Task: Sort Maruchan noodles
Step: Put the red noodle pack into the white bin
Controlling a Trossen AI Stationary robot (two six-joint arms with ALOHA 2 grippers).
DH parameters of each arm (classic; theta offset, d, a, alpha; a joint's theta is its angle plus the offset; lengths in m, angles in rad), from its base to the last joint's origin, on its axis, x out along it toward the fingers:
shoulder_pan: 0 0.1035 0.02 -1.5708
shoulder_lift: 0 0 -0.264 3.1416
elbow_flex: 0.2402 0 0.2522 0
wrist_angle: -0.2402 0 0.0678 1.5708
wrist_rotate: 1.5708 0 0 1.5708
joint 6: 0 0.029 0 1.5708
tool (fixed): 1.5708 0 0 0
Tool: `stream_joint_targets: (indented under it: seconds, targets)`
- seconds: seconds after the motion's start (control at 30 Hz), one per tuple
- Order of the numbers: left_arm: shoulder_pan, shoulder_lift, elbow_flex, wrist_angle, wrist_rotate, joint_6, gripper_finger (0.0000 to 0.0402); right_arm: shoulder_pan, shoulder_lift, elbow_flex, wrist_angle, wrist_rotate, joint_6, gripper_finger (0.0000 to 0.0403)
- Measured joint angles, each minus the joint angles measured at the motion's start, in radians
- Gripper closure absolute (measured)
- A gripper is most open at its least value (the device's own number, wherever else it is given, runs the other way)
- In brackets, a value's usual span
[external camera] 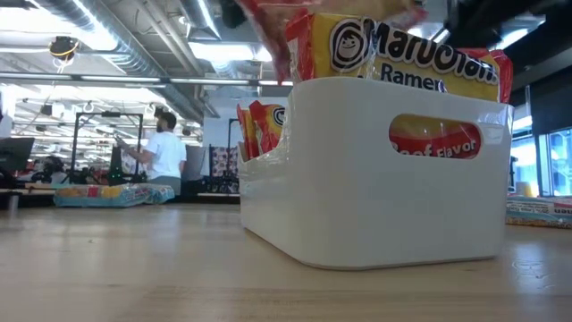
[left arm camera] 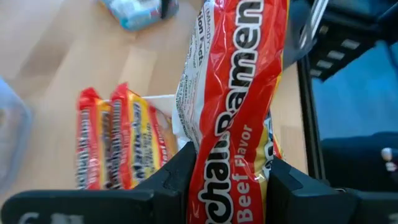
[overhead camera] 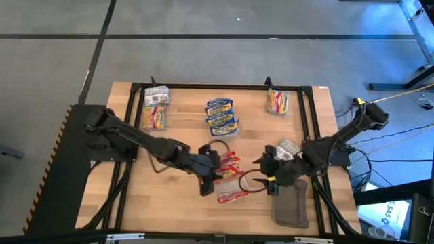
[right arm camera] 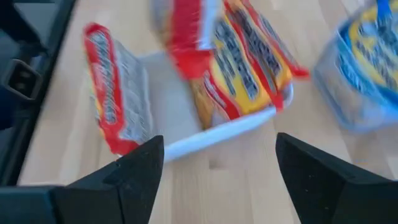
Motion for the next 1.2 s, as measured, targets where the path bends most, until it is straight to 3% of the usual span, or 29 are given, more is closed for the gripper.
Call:
stream_joint_targets:
  seconds: [0.2, 0.33, 0.6, 0.97, 1.2]
  targets:
    - [0.008, 0.216, 0.292, -0.339, 0.005, -0.073, 0.0296, 0.076, 0.001, -0.083, 0.001, 0.095, 0.185, 0.0125]
    - [0.021, 0.302, 0.387, -0.423, 0.000, -0.100, 0.0296, 0.115, 0.001, -0.113, 0.008, 0.126, 0.260, 0.0126]
    - [0.034, 0.382, 0.395, -0.460, 0.056, -0.113, 0.0288, 0.137, 0.001, -0.131, 0.059, 0.142, 0.285, 0.0126]
    - [0.035, 0.420, 0.395, -0.458, 0.082, 0.049, 0.0279, 0.136, 0.043, -0.131, 0.116, 0.188, 0.248, 0.0126]
    - [0.041, 0.428, 0.395, -0.420, 0.066, 0.111, 0.0227, 0.136, 0.093, -0.131, 0.161, 0.209, 0.234, 0.0126]
